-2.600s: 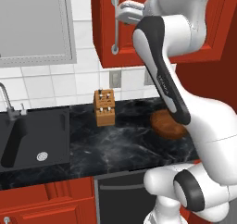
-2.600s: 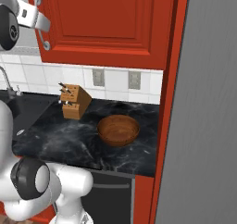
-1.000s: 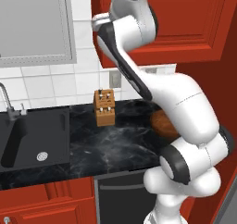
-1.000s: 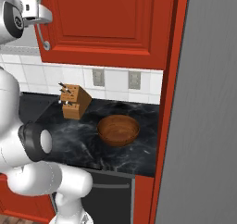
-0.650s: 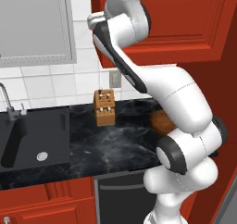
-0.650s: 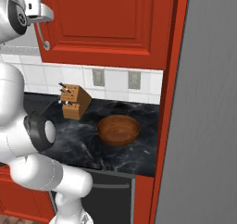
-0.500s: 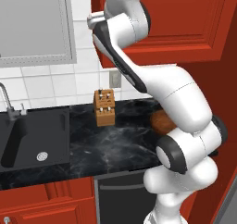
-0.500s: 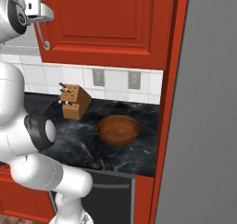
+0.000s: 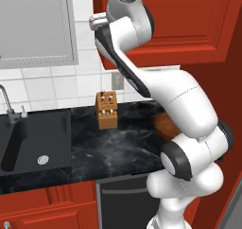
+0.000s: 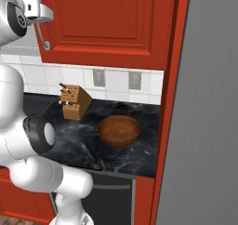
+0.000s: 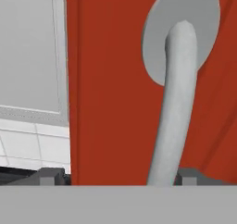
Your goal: Open the cabinet and setup a tea strainer by placing it in the bowl upright.
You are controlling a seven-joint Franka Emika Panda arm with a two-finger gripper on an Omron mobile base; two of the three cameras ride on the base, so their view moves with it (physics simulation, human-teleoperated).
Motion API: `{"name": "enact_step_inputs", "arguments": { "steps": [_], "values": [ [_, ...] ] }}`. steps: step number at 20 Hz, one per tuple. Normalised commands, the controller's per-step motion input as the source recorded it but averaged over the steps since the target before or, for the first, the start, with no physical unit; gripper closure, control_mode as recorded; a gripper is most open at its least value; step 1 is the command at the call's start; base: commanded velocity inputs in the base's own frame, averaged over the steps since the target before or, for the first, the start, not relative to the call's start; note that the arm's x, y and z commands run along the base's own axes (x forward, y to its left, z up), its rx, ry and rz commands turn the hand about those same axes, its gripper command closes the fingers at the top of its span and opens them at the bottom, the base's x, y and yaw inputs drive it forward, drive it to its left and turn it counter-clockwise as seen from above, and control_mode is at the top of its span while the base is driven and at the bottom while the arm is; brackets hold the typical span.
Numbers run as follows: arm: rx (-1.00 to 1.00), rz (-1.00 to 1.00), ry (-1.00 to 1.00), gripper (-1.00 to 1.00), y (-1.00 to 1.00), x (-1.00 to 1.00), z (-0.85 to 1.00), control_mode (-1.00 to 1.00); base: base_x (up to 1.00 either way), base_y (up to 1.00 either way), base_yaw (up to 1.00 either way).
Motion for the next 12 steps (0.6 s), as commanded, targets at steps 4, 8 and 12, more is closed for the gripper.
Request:
{"name": "enact_step_inputs", "arguments": {
  "steps": [4, 8, 12],
  "values": [
    [0.00, 0.07, -0.11, 1.00, -0.08, 0.20, -0.17, -1.00, 0.00, 0.00, 0.00],
    [0.00, 0.06, -0.10, 1.00, -0.04, 0.24, -0.07, -1.00, 0.00, 0.00, 0.00],
    [0.00, 0.05, -0.03, 1.00, 0.00, 0.28, 0.00, -1.00, 0.00, 0.00, 0.00]
  ]
}}
